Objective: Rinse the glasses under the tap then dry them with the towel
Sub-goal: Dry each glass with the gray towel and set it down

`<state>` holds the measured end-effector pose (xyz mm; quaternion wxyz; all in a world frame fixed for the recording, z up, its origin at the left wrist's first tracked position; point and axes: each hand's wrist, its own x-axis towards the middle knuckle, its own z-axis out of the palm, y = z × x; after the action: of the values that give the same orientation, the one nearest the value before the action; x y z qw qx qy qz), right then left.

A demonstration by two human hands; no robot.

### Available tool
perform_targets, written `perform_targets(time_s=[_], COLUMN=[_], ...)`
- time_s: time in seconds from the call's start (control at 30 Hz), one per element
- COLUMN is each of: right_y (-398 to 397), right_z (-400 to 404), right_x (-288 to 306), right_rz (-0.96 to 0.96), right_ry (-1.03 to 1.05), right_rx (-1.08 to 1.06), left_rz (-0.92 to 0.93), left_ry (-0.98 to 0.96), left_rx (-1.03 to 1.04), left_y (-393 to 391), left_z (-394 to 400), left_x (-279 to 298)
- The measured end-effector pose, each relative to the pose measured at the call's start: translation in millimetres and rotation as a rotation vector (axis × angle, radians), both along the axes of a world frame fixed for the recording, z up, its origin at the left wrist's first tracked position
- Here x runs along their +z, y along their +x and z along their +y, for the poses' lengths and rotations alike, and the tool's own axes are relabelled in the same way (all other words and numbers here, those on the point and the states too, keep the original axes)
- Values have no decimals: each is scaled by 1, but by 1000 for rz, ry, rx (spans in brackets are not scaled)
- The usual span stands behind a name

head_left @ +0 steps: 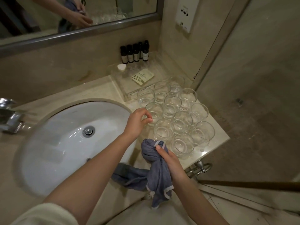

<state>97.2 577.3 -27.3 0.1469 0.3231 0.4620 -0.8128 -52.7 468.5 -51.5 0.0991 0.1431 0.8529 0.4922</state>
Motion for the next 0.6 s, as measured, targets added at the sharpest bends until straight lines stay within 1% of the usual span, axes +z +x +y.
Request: perform_targets(time_s=[0.17, 0.27, 0.37, 0.5, 0.6], right_y=[-5, -10, -14, -19, -27], right_z=[-2, -5, -13, -29, -40], right_x=[3, 4, 6, 14, 27], right_rz=[10, 36, 65, 152, 293], right_ry=[-33, -48, -51, -40, 39], right_rx=[4, 6, -7, -65, -77], left_rz=[-87, -167, -194, -223, -301], left_ry=[97, 175, 258, 286, 301], left_rx=[95, 142, 195, 284, 320], left_y=[11, 18, 29, 50, 66], left_z=[-25, -55, -83, -116, -132], left_x=[17, 23, 35, 50, 60])
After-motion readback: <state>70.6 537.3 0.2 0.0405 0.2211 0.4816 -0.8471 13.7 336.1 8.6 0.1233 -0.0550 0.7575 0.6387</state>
